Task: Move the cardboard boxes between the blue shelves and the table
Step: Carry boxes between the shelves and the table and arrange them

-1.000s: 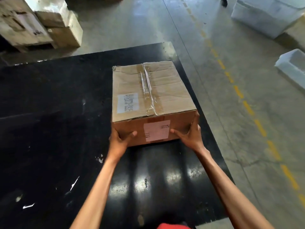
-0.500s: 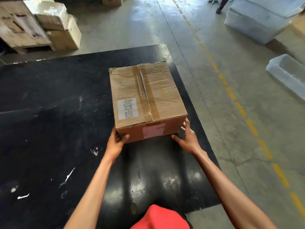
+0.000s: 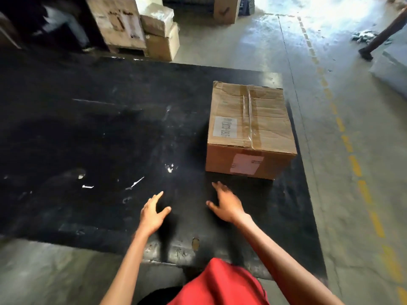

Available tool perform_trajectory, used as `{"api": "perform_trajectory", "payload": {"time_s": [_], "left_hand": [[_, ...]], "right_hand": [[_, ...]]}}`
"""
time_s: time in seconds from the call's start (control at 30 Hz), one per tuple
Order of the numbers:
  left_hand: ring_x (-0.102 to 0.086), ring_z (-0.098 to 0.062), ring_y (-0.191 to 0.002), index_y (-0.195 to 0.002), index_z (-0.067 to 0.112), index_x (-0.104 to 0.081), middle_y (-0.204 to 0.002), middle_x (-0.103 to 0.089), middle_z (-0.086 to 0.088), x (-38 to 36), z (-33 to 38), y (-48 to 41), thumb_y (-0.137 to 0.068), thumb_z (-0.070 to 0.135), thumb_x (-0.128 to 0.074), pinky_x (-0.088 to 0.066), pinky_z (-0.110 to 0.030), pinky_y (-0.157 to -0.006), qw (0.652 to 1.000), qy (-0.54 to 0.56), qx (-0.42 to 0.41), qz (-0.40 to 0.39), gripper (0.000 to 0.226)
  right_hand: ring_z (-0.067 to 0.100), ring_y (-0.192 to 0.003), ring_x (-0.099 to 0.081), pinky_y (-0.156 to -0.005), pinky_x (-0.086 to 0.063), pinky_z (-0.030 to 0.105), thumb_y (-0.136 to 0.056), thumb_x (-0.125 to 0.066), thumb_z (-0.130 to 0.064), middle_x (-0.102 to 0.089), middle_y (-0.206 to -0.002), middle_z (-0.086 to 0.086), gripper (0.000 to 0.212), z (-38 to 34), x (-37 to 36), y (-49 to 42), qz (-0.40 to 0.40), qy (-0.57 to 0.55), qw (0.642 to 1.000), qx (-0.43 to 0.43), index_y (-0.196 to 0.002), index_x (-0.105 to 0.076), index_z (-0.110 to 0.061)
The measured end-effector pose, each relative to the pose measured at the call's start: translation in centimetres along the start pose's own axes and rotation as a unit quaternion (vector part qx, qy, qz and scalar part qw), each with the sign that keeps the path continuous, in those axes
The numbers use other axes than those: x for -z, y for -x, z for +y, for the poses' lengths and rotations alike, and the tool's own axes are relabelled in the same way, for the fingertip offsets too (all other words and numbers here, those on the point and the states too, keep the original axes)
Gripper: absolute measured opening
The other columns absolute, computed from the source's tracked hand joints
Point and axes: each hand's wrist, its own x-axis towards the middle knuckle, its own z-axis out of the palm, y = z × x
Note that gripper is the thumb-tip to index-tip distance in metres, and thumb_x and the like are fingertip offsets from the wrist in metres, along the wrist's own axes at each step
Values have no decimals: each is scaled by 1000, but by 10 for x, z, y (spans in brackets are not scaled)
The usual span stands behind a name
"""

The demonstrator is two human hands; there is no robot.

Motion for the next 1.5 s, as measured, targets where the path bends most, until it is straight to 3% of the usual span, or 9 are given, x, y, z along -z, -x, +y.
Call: {"api": "perform_trajectory", "payload": {"time_s": [0.2,0.43,0.6,0.83,1.07,1.2,1.3,1.4,1.5], "left_hand": [[-22,-35,-153,-151,13,-44,-162,-30,-21,92,-105,88,-91,18,-73,-18,-40,-122,971,13,100,217,67],[-25,-38,-152,-150,12,-47,-160,-32,-23,189,-195,263,-91,27,-72,-23,-45,-122,855,-14,220,469,65],[-37,-46,-144,-142,6,-55,-150,-45,-29,213,-221,409,-82,54,-45,-30,-52,-119,739,-15,322,592,77],[-30,-42,-149,-147,11,-51,-159,-35,-23,183,-194,563,-85,35,-55,-27,-48,-122,554,-27,431,711,66],[-18,-31,-155,-147,12,-50,-166,-25,-14,151,-142,623,-88,32,-59,-28,-54,-120,363,-124,485,786,62],[-7,-31,-157,-156,15,-35,-169,-12,-15,141,-130,635,-86,29,-72,-26,-61,-119,218,-147,524,810,81],[-1,-32,-157,-159,12,-27,-169,-4,-19,140,-130,644,-81,31,-83,-19,-58,-123,145,-152,528,823,97],[2,-31,-157,-160,13,-23,-169,1,-20,140,-133,657,-79,38,-85,-16,-51,-125,95,-156,515,838,105],[-3,-26,-157,-162,23,-17,-170,-1,-13,137,-138,678,-76,49,-86,-19,-44,-124,101,-119,494,855,113]], "right_hand": [[28,-156,-15,-117,-32,49,-96,-60,-50,-14,-170,5,81,-169,-52,-20,-70,141,967,201,-161,-20,-22],[27,-157,-14,-118,-31,48,-95,-61,-51,-14,-170,4,81,-395,-123,60,-146,187,854,464,-161,-21,-25],[22,-157,-15,-120,-29,47,-94,-61,-52,-13,-171,2,81,-518,-170,187,-186,178,722,642,-161,-23,-25],[27,-153,-26,-118,-33,47,-94,-67,-47,-28,-166,8,78,-591,-202,366,-256,101,510,815,-158,-31,-22],[24,-146,-39,-114,-36,39,-92,-70,-45,-42,-159,5,77,-604,-209,487,-356,-24,345,868,-157,-35,-20],[23,-152,-29,-119,-34,48,-85,-70,-58,-32,-165,4,96,-610,-222,532,-381,-100,301,868,-160,-27,-17],[20,-158,-7,-125,-21,51,-78,-74,-68,-10,-171,2,117,-621,-227,557,-358,-120,292,879,-163,-10,-20],[18,-158,9,-127,-10,51,-70,-75,-77,7,-172,-1,132,-631,-225,576,-362,-105,297,877,-163,6,-27],[21,-157,14,-126,-5,53,-67,-78,-76,10,-172,1,137,-633,-228,588,-374,-105,285,876,-162,9,-30]]}}
